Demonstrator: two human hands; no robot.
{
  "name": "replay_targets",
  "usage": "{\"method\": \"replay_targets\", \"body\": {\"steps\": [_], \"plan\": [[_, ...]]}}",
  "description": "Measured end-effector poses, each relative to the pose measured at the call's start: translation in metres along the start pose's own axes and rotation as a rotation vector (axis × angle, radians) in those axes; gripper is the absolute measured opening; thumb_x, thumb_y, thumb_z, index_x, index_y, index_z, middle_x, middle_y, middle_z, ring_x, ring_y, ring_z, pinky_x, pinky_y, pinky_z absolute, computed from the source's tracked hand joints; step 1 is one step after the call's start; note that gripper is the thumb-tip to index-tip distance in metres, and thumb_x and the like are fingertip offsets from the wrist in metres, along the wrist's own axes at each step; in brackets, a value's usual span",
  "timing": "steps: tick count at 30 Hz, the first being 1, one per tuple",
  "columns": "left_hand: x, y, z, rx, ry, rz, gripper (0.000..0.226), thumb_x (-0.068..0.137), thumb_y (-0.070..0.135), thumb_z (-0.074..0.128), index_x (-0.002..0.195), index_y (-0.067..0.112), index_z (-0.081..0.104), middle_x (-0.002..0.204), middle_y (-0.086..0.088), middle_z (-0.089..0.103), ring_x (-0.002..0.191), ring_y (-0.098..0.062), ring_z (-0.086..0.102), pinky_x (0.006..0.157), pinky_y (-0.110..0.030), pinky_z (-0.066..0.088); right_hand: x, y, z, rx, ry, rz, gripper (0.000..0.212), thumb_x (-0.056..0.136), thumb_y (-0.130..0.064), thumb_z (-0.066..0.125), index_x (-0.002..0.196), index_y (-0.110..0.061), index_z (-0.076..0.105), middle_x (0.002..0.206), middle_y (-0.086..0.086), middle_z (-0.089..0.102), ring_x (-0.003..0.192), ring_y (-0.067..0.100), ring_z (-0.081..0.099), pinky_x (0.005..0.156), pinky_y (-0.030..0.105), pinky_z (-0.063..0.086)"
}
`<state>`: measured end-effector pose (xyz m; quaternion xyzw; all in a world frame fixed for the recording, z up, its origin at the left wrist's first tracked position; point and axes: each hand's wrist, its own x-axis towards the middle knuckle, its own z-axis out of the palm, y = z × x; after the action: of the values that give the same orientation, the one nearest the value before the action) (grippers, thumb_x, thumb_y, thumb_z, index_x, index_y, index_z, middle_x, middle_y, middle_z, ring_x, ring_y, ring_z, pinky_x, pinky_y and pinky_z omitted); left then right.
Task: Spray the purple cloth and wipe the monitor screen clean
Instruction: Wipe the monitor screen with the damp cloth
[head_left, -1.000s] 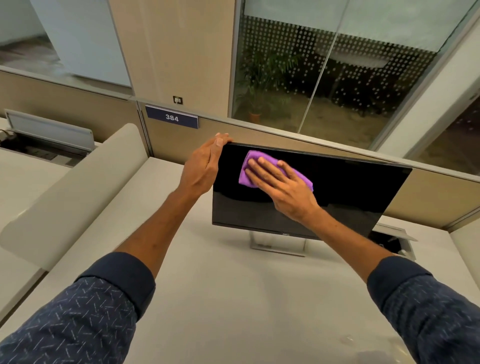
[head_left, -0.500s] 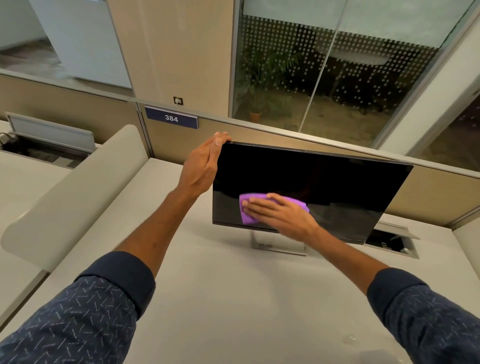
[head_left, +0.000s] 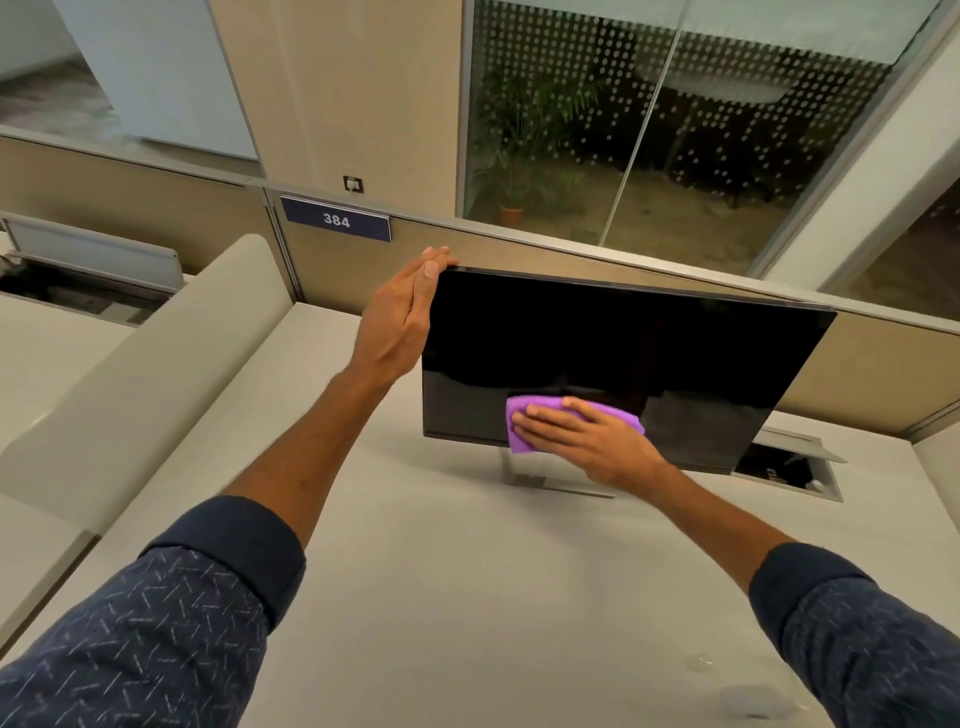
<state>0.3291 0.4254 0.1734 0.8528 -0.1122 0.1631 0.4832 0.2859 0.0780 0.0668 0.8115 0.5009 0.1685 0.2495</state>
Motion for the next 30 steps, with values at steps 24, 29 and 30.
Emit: {"method": "replay_targets", "body": {"steps": [24,29,30], "plan": [[-0.004,0.007,-0.001,0.082,0.002,0.069,0.053,0.116,0.049,0.032,0.158,0.025,0.053,0.169,0.007,0.046,0.158,-0.015,0.041,0.130,-0.044,0.038,-0.057,0.013,0.013,-0.012,0.000,0.090,0.103,0.088,0.010,0.061,0.171,-0.018,0.007,0.180,0.004,0.001,0.166,0.025,0.010,0.133,0.048,0.018],[-0.007,0.005,0.000,0.070,0.009,0.091,0.052,0.115,0.046,0.036,0.159,0.024,0.053,0.170,0.007,0.045,0.159,-0.014,0.040,0.129,-0.038,0.036,-0.070,0.004,0.028,0.010,-0.070,-0.028,0.106,0.087,0.008,0.066,0.171,-0.019,0.007,0.179,0.002,-0.004,0.165,0.023,0.004,0.131,0.046,0.007],[-0.007,0.006,0.000,0.064,0.009,0.089,0.052,0.115,0.046,0.036,0.159,0.024,0.052,0.170,0.007,0.044,0.159,-0.014,0.040,0.129,-0.036,0.036,-0.066,0.013,0.024,0.004,-0.045,-0.023,0.102,0.088,0.007,0.062,0.171,-0.019,0.008,0.179,0.002,-0.002,0.165,0.023,0.005,0.132,0.046,0.009]]}}
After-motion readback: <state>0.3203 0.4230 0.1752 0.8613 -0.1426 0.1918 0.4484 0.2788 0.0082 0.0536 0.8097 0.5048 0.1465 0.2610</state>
